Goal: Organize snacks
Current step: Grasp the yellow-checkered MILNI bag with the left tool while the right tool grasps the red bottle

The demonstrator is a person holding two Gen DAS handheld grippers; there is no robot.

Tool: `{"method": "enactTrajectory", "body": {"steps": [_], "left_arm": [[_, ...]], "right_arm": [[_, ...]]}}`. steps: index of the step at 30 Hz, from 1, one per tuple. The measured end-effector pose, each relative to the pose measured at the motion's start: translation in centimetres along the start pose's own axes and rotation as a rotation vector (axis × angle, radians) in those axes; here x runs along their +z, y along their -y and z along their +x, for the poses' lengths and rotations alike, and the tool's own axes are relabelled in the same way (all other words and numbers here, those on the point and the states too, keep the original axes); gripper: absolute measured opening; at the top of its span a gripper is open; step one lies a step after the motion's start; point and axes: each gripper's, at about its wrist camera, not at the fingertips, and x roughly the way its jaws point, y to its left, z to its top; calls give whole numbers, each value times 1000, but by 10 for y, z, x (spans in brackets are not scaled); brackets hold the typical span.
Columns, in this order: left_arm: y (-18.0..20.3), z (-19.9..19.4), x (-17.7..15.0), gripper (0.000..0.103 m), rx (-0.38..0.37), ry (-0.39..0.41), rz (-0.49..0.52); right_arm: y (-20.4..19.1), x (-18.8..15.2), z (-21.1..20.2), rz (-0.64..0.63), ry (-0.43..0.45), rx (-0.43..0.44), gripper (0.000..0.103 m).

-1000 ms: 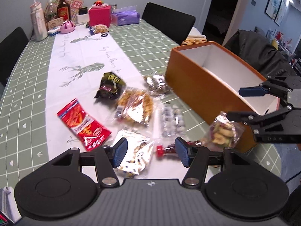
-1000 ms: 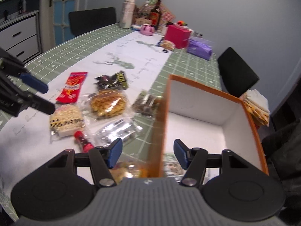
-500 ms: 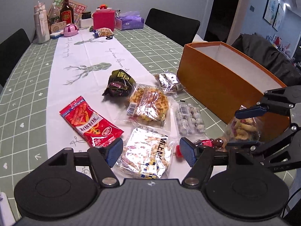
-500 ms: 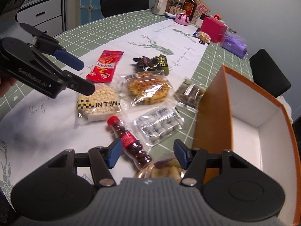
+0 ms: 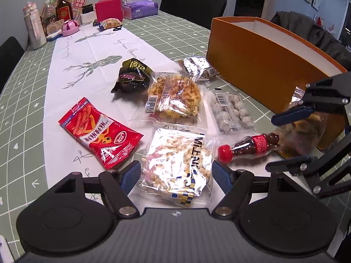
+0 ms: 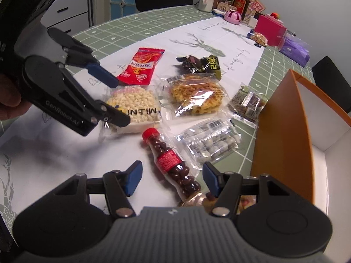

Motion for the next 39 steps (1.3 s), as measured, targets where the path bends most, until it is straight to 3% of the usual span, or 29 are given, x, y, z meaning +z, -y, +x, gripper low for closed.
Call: {"method": "enactTrajectory", "body": {"steps": [11,15,21,29,33,39], "left_arm": [[-9,14,2,100,-46,2,-41],[-8,15,5,100,-54,-5,-43],[2,10,5,100,-35,-13,20],[7,19,1,100,-27,-53,36],[11,22,0,100,-10,-56,33],[18,26,-2,101,29,-43,47]], "right_arm": [[0,2,17,-9,-28,30,60],[0,2,21,-23,-30,31,61],[0,2,23,-43,-30,31,61],[0,6,28,-73,-44,17,54],[3,7,27,-79,-50,3,39],[1,6,27,-82,-48,-2,39]]}}
